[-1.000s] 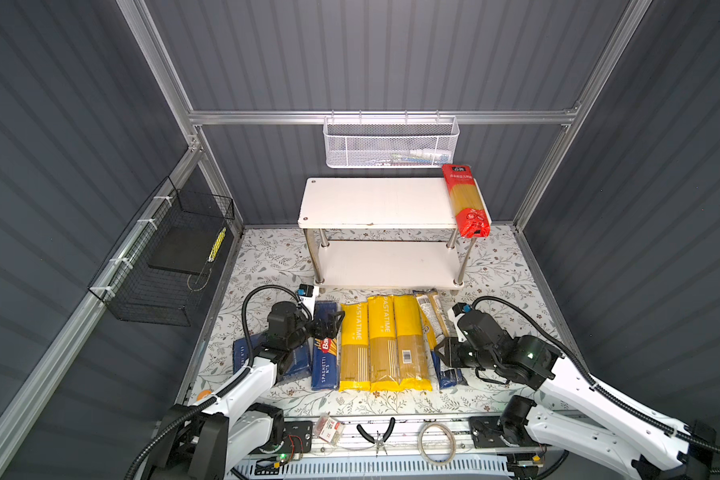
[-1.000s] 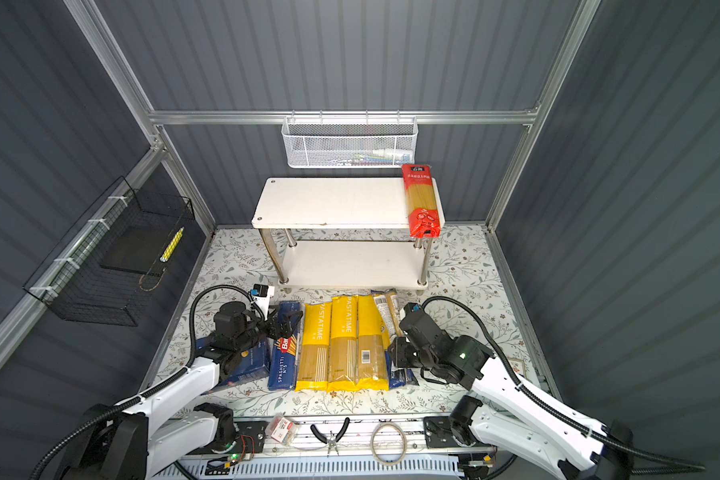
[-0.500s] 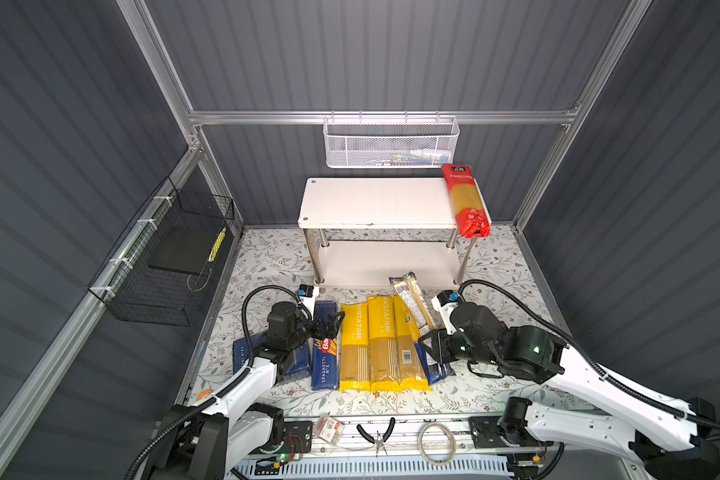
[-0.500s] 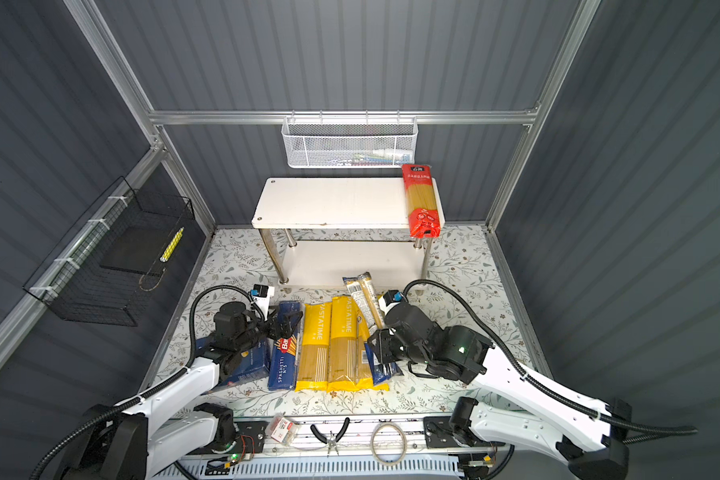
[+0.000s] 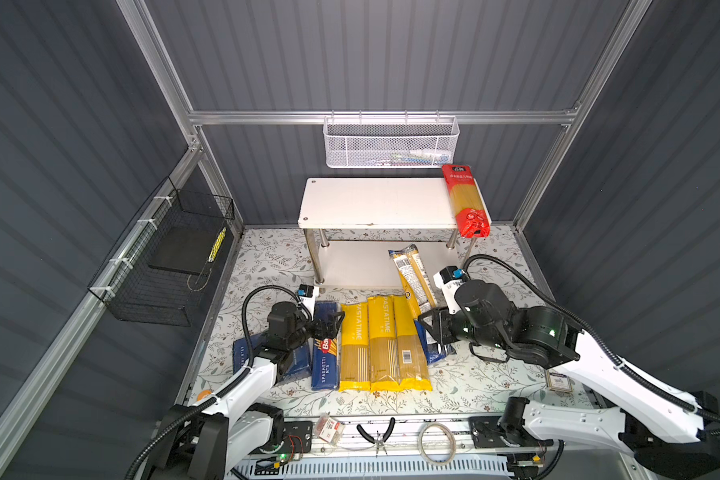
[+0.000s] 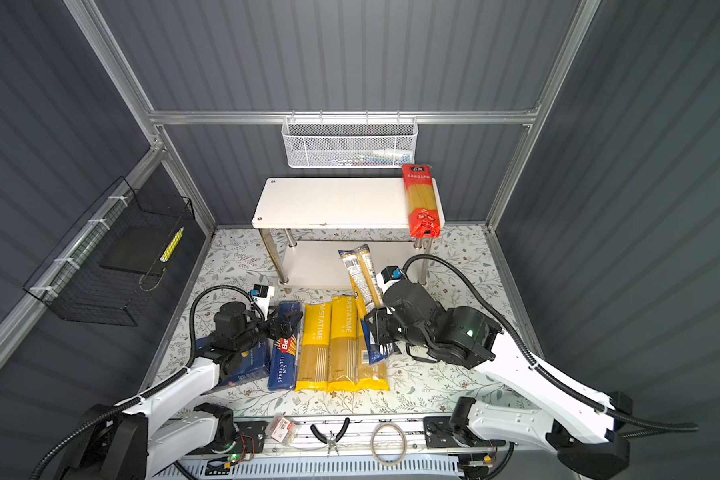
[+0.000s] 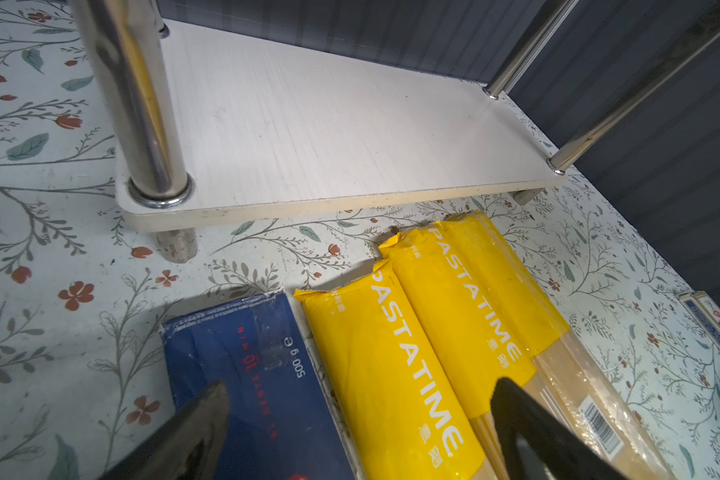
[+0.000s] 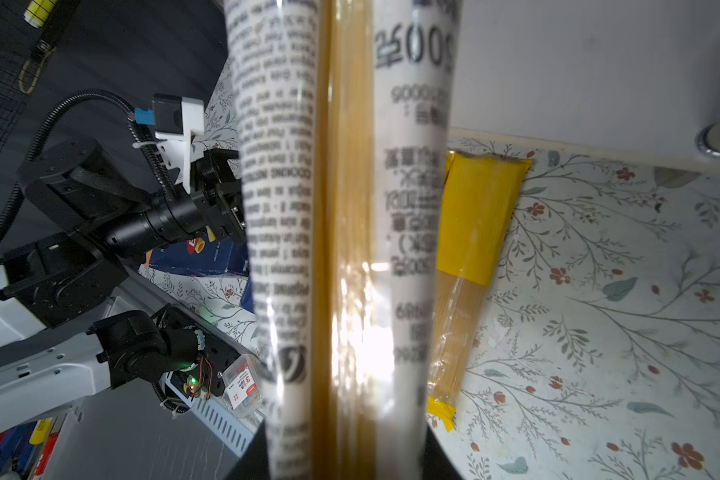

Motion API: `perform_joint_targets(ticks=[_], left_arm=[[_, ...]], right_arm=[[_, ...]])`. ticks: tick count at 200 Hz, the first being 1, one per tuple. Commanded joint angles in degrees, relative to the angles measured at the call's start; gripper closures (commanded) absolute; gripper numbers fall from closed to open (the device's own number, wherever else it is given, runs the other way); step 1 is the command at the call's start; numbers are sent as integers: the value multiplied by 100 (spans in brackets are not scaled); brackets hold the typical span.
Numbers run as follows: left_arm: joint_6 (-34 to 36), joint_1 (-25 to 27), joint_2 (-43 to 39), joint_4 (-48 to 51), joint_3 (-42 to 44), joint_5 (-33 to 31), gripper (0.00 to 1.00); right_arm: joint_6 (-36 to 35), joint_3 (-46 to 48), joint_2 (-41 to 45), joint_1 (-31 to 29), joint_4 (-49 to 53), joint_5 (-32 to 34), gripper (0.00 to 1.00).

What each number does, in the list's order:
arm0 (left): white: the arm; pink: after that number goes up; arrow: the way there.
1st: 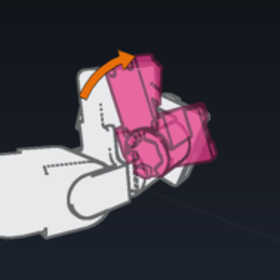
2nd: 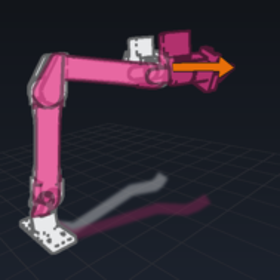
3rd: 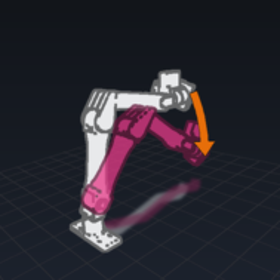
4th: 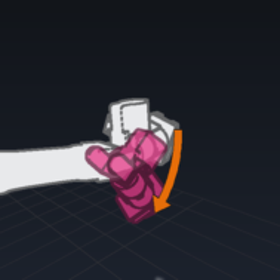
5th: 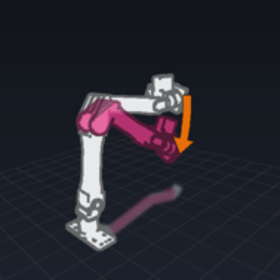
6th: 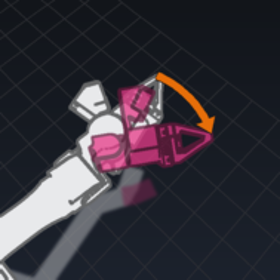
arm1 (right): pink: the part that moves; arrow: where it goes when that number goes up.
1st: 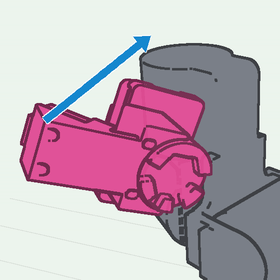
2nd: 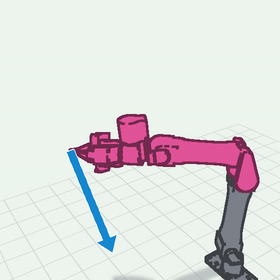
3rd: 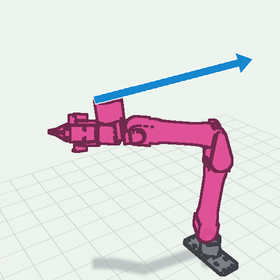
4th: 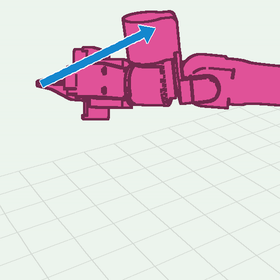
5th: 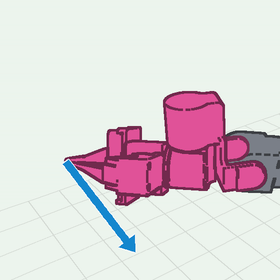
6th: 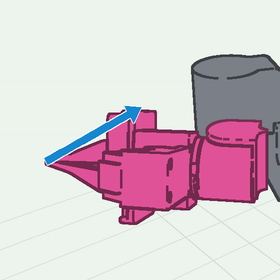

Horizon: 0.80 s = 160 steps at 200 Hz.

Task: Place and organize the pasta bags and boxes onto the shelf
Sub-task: 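Carry the clear-wrapped spaghetti bag with the right gripper up to the top shelf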

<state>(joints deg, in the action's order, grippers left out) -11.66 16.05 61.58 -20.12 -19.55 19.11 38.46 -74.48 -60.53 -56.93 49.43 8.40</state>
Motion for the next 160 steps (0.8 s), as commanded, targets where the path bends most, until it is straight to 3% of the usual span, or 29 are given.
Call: perform_joint_targets(ticks=[1, 96, 160], left_arm=[[-12, 3, -171, 96, -23, 18, 1], [-45, 1, -165, 105, -22, 22, 1], [-61, 3, -175, 123, -23, 20, 1]], right_arm=[[-399, -705, -97, 82, -370, 313, 89], [-1109, -2283, -1212, 1049, -320, -445, 90], [-1472, -3088, -1751, 1475, -344, -427, 90]])
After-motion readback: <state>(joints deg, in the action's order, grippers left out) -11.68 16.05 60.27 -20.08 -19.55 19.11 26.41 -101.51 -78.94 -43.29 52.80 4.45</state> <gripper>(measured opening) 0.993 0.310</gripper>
